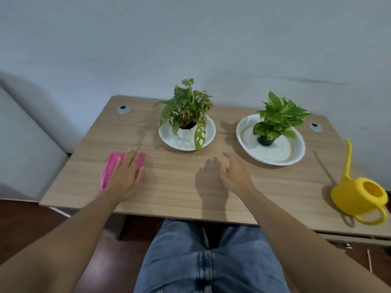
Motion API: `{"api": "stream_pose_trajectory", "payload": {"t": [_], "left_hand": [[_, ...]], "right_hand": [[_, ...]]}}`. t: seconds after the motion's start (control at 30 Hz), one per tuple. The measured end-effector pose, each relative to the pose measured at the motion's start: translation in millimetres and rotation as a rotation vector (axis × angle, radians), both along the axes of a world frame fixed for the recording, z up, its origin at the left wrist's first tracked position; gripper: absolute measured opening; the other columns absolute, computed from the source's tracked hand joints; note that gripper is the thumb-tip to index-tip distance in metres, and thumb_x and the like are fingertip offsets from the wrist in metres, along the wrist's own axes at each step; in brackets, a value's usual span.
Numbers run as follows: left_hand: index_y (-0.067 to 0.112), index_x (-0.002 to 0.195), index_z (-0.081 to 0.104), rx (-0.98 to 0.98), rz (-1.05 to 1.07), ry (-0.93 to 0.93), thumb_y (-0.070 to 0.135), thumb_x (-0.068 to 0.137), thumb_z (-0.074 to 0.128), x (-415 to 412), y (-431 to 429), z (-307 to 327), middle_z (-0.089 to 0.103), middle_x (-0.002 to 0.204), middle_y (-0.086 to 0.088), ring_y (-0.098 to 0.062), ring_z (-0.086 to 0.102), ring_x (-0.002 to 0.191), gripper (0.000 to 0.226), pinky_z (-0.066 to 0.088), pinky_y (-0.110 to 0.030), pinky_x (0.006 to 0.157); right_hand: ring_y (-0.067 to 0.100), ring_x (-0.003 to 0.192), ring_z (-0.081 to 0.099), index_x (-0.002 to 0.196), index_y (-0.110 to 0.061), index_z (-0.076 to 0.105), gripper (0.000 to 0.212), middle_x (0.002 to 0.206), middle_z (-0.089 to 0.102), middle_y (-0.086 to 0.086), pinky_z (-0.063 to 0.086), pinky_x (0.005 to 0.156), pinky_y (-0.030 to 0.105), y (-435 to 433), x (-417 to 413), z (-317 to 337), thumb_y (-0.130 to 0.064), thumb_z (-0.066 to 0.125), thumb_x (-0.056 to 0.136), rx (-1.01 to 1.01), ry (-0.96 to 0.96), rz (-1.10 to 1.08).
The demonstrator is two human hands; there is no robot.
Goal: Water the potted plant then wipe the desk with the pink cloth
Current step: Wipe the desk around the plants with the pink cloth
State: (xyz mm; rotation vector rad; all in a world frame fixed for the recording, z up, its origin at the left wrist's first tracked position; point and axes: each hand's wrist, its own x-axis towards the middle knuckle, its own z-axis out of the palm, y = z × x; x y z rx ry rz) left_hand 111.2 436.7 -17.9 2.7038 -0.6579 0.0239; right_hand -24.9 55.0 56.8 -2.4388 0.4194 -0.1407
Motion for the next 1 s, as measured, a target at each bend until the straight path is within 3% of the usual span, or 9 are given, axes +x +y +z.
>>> {"api": "stream_pose_trajectory", "payload": {"t": [0.17, 0.57, 0.87, 1.0], "left_hand": [[0.011, 0.177, 0.016, 0.083, 0.091, 0.061, 0.061, 0.107, 0.014, -1.0, 23.2, -12.2, 0.009, 0.186, -0.007, -0.029, 0.005, 0.172, 0.086, 0.006, -0.055, 0.137], [0.01, 0.177, 0.008, 0.128, 0.186, 0.061, 0.057, 0.109, 0.01, -12.2, -5.4, -27.7, 0.003, 0.186, -0.007, -0.032, 0.002, 0.172, 0.083, 0.004, -0.06, 0.138], [0.014, 0.177, -0.003, 0.124, 0.031, 0.074, 0.056, 0.111, 0.01, -62.8, -106.8, -17.4, -0.011, 0.185, -0.004, -0.029, -0.015, 0.171, 0.08, -0.008, -0.054, 0.138], [0.01, 0.177, 0.001, 0.134, -0.043, 0.073, 0.052, 0.11, 0.014, -86.2, -165.4, -15.9, -0.006, 0.186, -0.006, -0.03, -0.01, 0.172, 0.08, -0.004, -0.054, 0.138]], "right_hand": [[0.033, 0.141, 0.054, 0.152, -0.004, 0.055, 0.052, 0.149, 0.061, 0.015, 0.04, 0.119, 0.042, 27.5, 15.5, -12.0, -0.035, 0.051, 0.11, -0.024, 0.004, 0.062], [0.031, 0.135, 0.055, 0.147, -0.008, 0.056, 0.043, 0.141, 0.063, 0.012, 0.041, 0.116, 0.041, 38.9, 24.4, -26.5, -0.028, 0.054, 0.109, -0.006, 0.033, 0.11], [0.03, 0.13, 0.055, 0.145, -0.01, 0.057, 0.041, 0.136, 0.064, 0.01, 0.043, 0.114, 0.043, 26.8, 15.3, -32.6, -0.027, 0.055, 0.108, -0.014, 0.047, 0.102], [0.03, 0.123, 0.057, 0.136, -0.008, 0.062, 0.032, 0.128, 0.066, 0.011, 0.044, 0.11, 0.044, 18.4, 9.4, -32.1, -0.023, 0.057, 0.107, -0.023, 0.031, 0.1]]}}
